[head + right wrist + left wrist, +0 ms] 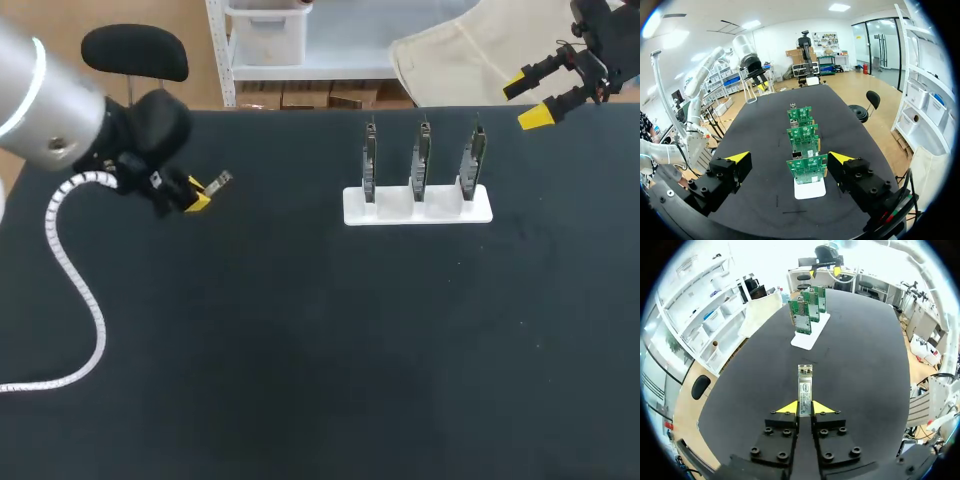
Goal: Pick up the optical module with the left hand, and insert it into the network port with the right hand.
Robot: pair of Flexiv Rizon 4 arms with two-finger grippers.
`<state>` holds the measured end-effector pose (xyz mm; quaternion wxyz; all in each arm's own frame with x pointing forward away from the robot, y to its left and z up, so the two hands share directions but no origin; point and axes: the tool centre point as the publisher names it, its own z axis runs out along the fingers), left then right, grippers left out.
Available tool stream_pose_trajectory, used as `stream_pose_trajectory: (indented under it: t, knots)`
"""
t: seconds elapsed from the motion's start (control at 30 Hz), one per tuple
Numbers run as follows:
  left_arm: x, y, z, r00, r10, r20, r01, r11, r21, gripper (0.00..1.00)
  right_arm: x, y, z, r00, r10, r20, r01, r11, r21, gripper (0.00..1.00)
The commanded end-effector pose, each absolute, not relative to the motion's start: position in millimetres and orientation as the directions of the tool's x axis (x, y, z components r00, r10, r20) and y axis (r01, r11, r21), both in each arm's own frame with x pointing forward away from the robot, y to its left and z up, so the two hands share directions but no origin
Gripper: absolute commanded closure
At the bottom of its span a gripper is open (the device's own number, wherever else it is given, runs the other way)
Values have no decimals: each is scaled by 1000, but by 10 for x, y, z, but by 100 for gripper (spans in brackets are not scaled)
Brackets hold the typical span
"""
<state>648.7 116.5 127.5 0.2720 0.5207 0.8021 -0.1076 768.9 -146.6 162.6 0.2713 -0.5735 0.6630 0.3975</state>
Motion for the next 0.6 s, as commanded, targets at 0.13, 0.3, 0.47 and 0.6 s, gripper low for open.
stream_pose_trajectory:
  t: [0.13,0.3,0.47,0.6]
  knots:
    - [6470,1202,1268,-285,746,-601,896,430,109,100,7667,-1463,1626,-194,-544,-816,-977,30,212,0]
    - [6470,1202,1268,-285,746,-601,896,430,109,100,7667,-1463,1626,-194,-544,-816,-977,30,212,0]
    - [6607,1017,1338,-228,735,-639,908,398,134,100,7667,-1463,1626,-194,-544,-816,-977,30,212,0]
    - [6870,717,1452,-139,698,-702,921,352,169,100,7667,-1463,1626,-194,-544,-816,-977,30,212,0]
